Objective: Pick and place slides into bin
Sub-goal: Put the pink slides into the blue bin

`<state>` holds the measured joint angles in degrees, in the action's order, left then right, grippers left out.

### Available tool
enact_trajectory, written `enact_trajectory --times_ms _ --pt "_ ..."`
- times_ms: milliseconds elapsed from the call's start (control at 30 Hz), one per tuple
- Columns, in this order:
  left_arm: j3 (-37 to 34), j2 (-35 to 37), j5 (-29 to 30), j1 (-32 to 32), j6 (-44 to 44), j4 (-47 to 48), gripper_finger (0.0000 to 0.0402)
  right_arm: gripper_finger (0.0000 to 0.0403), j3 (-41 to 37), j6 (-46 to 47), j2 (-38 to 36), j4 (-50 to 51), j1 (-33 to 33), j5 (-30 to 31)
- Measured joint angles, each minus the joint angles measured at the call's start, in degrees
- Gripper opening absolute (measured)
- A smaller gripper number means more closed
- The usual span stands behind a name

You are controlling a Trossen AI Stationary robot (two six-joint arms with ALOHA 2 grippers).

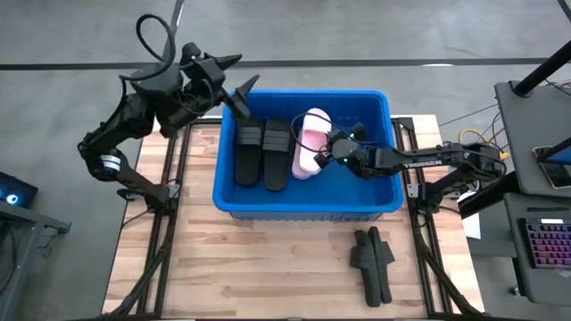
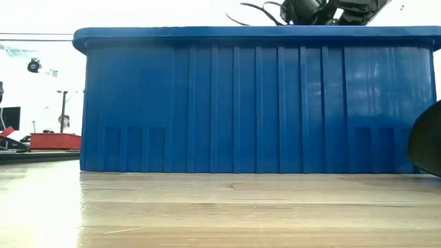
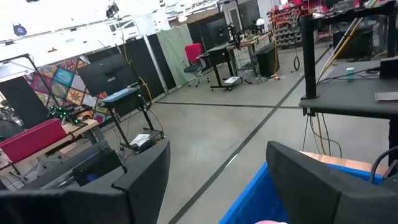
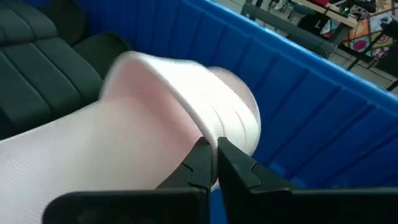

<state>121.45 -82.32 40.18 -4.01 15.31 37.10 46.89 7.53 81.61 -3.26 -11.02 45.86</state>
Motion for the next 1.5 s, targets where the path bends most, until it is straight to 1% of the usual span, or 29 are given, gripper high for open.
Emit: enact_trajectory --times_ms 100,267,433,533,667,800,900,1000,1167,1433,1500 --pt "0.02 -0.57 0.25 0.0 0.02 -0.2 0.0251 0.0008 -0.61 -0.02 0.85 -2.08 -0.54 -0.23" --pt "-0.09 -1.5 0.24 0.0 0.04 -0.15 0.0251 0.0008 -0.49 0.99 3.57 -2.34 -1.5 -0.91" --pt "-0.22 -1.97 0.44 0.02 0.07 -0.22 0.0251 0.0008 0.99 1.25 6.96 -1.67 -1.49 -0.79" --pt "-0.75 -1.99 0.53 0.02 0.08 -0.06 0.0251 0.0008 1.93 3.55 7.92 -1.58 -0.99 -0.64" --pt "-1.17 -1.99 0.61 0.02 0.09 -0.1 0.0251 0.0008 3.53 9.03 9.2 -1.18 -0.93 3.13" --pt "-1.27 -1.99 0.63 0.02 0.09 -0.17 0.0251 0.0008 5.66 9.6 10.11 0.21 -0.92 7.01" --pt "-1.6 -1.99 0.63 0.02 0.09 -0.2 0.0251 0.0008 6.89 10.14 10.44 2.52 -0.86 8.37" --pt "-1.91 -1.97 0.63 0.02 0.09 -0.07 0.0251 0.0008 8.16 12.6 11.5 3.05 -0.86 8.27" --pt "-1.91 -1.86 0.63 0.02 0.09 -0.21 0.0251 0.0008 9.91 15.01 15.59 3.45 -0.86 8.24" --pt "-1.93 -1.86 0.62 0.02 0.09 -0.16 0.0251 0.0008 12.28 15.46 20.48 4.02 -0.46 8.2" --pt "-1.96 -1.86 0.62 0.01 0.11 -0.16 0.0251 0.0009 12.88 15.37 20.9 5.05 -0.49 6.76"
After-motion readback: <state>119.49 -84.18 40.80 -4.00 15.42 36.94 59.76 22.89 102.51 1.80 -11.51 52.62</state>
